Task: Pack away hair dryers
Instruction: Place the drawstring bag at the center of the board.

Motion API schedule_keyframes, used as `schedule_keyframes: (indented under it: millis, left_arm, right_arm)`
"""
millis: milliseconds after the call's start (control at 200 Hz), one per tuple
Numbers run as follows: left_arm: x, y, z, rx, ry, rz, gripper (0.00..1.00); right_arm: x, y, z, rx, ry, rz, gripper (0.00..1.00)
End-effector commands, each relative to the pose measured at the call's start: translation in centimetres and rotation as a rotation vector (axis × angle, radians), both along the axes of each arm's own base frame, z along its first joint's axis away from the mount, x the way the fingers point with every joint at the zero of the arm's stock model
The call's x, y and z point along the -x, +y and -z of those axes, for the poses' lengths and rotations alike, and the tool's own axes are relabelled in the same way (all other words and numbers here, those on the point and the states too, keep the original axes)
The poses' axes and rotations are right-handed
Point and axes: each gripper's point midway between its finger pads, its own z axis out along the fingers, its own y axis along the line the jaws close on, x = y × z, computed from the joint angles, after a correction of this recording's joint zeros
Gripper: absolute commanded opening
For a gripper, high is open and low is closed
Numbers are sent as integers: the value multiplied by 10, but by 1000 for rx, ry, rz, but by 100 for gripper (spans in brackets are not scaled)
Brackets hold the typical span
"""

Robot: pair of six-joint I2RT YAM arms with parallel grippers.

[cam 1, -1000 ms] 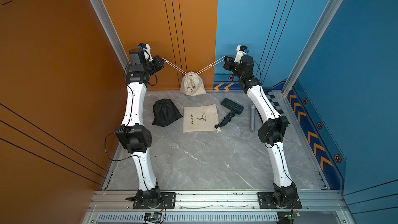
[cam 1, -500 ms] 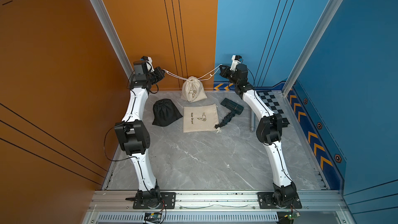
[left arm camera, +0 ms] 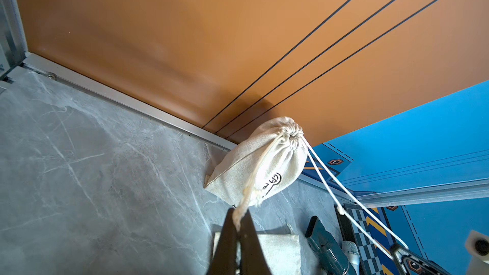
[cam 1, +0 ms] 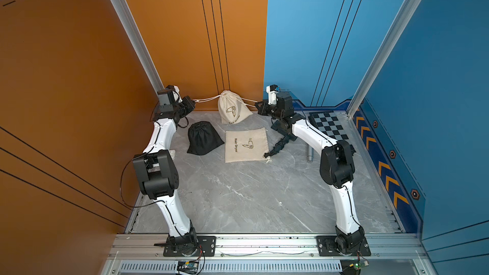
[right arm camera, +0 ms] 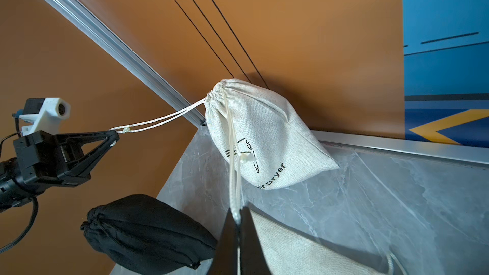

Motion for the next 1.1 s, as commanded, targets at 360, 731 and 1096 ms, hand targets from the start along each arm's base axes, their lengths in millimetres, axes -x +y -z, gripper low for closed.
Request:
schedule_keyframes:
  millis: [360, 731, 1096]
  left_arm:
    - [35, 10, -4, 1, -2, -30, 0]
    - [37, 19, 42, 19, 157, -70, 6]
    - [19, 10, 67, 25, 217, -33, 62]
  right_arm:
    - [62, 4, 51, 129, 109, -69, 0]
    - [65, 1, 68, 145, 199, -83, 0]
    - [60, -4, 76, 164, 244, -69, 43]
